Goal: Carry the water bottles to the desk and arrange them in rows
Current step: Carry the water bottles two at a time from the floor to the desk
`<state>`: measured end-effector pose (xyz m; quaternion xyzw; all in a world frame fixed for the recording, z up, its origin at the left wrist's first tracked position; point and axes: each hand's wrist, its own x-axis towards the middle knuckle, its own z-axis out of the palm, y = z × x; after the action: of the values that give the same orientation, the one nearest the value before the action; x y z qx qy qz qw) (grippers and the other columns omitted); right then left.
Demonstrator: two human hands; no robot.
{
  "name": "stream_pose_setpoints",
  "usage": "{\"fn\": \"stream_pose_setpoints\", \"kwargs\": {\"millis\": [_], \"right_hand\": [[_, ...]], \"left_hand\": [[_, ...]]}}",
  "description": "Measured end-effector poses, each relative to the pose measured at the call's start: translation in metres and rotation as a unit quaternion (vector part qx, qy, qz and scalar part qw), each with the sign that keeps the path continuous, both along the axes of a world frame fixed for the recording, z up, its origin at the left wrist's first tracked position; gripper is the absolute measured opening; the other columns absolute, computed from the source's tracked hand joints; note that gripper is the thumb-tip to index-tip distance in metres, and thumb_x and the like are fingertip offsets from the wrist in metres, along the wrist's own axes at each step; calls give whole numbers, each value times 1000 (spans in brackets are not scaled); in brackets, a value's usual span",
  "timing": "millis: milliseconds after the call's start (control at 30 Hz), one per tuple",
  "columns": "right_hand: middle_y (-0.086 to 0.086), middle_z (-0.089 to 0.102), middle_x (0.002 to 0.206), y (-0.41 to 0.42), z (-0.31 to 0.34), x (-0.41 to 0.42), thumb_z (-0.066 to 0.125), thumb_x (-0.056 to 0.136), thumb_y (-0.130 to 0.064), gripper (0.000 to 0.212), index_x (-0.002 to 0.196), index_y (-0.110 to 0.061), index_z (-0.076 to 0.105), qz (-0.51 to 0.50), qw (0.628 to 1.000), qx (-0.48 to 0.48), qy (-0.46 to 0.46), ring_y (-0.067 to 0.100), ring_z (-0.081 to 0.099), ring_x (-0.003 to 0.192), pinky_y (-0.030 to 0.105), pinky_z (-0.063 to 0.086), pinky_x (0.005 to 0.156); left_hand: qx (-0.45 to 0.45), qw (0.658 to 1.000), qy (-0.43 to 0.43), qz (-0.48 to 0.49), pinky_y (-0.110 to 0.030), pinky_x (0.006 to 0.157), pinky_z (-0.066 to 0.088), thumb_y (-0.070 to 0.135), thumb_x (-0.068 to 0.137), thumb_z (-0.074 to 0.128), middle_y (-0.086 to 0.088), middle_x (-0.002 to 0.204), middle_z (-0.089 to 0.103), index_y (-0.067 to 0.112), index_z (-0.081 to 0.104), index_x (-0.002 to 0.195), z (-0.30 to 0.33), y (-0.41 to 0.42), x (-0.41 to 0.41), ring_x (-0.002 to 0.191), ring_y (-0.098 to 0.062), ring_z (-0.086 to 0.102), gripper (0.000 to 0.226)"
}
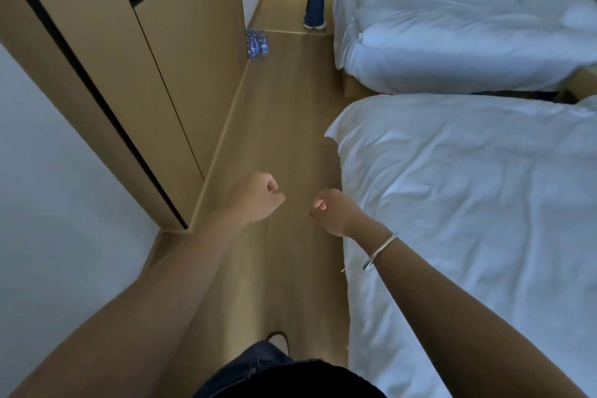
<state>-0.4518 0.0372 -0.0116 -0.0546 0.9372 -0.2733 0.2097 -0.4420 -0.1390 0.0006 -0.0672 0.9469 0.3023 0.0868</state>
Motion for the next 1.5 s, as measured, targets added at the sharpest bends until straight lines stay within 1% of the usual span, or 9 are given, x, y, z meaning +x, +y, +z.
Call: {"fn": "stream_pose_setpoints", "kwargs": {"millis": [233,367,533,733,933,1033,1233,1400,1500], "right_hand": [[18,64,103,-30,2,-101,50,84,-17,29,100,4,61,-10,1000,-17,1,32,59,99,42,51,88],[14,63,106,-35,-2,-159,51,84,-18,26,102,-1,61,1,1000,-24,5,30,56,103,42,48,92],[13,61,113,-32,-13,-249,52,85,-21,27,107,-8,60,29,999,-8,12,30,54,109,42,46,94],[12,63,112,-27,-17,-377,53,84,-22,26,106,-9,61,73,997,11,32,30,54,109,39,45,95],[13,62,115,-19,-10,-495,53,86,-21,27,108,-8,60,115,992,18,41,30,54,110,35,44,93],[13,62,115,-21,-14,-534,53,86,-21,28,110,-7,60,127,991,15,34,30,54,110,33,42,91],[10,62,115,-30,-31,-601,53,86,-22,25,108,-11,60,132,991,9,-3,29,54,109,35,45,91],[9,60,115,-48,-40,-668,52,87,-24,27,111,-13,58,127,991,16,-27,26,55,106,36,48,90],[11,62,113,-67,-43,-718,53,86,-22,27,109,-9,60,119,992,27,-8,29,56,107,36,47,92]], "left_hand": [[7,1000,-2,27,-32,80,46,27,81,62,-2,99,64,13,60,103,-11,-30,-109,93,-24,60,26],[17,999,-6,31,-37,85,50,27,79,64,-4,101,66,18,58,93,-18,-35,-168,94,-25,61,18],[21,999,-1,32,-41,86,50,22,79,64,-10,100,66,14,59,90,-24,-29,-253,95,-29,61,14],[-18,998,4,61,-31,80,46,29,81,61,-6,100,67,16,62,94,-11,-17,-367,94,-26,61,19],[-20,996,-9,88,-29,76,44,28,79,60,-5,101,66,18,61,94,-5,-3,-463,93,-25,60,18],[-23,995,-25,96,-29,75,43,27,79,60,-6,101,66,17,61,95,-13,-4,-496,94,-26,60,19],[-23,992,-33,117,-31,82,46,30,78,60,-6,106,65,17,63,99,-30,-18,-566,98,-25,60,25],[-3,993,-35,111,-28,80,43,32,79,59,3,103,62,19,59,108,-43,-38,-637,91,-18,56,32],[4,994,-27,106,-27,80,41,33,79,59,5,101,61,19,58,112,-49,-56,-689,97,-19,57,35]]}}
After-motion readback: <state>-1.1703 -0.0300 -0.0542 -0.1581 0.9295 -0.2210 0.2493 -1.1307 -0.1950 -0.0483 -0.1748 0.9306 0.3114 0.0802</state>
